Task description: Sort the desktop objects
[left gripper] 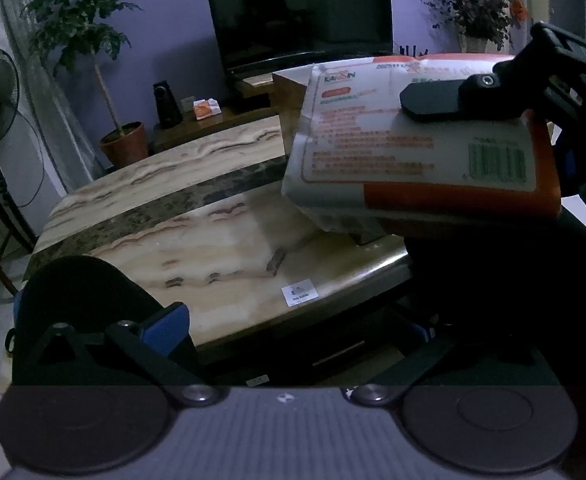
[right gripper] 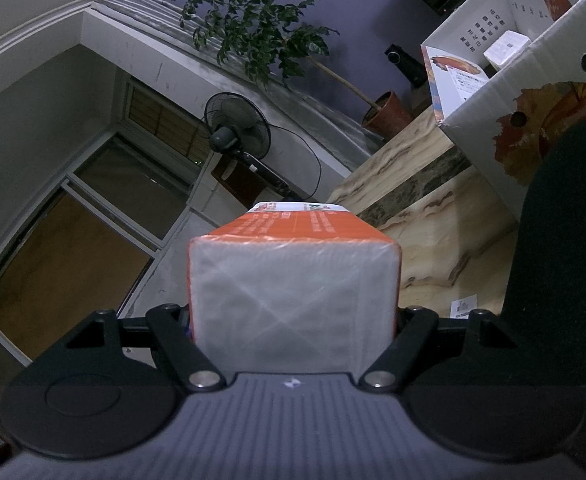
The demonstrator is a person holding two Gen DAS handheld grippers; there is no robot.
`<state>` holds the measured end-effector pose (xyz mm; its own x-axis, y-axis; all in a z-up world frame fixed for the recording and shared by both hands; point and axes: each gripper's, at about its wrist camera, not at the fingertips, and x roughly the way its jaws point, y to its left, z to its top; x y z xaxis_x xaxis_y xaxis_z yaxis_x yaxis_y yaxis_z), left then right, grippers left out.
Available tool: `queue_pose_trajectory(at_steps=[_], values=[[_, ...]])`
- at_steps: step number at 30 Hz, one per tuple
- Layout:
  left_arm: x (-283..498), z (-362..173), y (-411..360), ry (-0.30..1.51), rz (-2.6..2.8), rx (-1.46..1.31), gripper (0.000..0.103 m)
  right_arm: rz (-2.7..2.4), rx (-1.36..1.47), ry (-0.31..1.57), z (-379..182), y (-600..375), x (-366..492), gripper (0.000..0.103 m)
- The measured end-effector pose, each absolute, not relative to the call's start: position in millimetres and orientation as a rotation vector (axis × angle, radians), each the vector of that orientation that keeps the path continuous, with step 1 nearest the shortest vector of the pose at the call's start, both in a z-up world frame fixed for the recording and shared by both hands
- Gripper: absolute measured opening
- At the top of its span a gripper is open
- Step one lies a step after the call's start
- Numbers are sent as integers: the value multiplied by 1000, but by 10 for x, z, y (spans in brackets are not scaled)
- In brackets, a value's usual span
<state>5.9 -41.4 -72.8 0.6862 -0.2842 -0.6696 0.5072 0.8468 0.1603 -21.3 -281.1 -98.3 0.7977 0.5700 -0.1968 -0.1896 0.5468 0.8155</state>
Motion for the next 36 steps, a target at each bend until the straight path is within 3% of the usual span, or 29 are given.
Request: queue_pose_trajectory(at_steps=[36], values=[[71, -754, -406, 698, -457, 336, 102, 472, 883, 479, -985, -2806, -216, 78]])
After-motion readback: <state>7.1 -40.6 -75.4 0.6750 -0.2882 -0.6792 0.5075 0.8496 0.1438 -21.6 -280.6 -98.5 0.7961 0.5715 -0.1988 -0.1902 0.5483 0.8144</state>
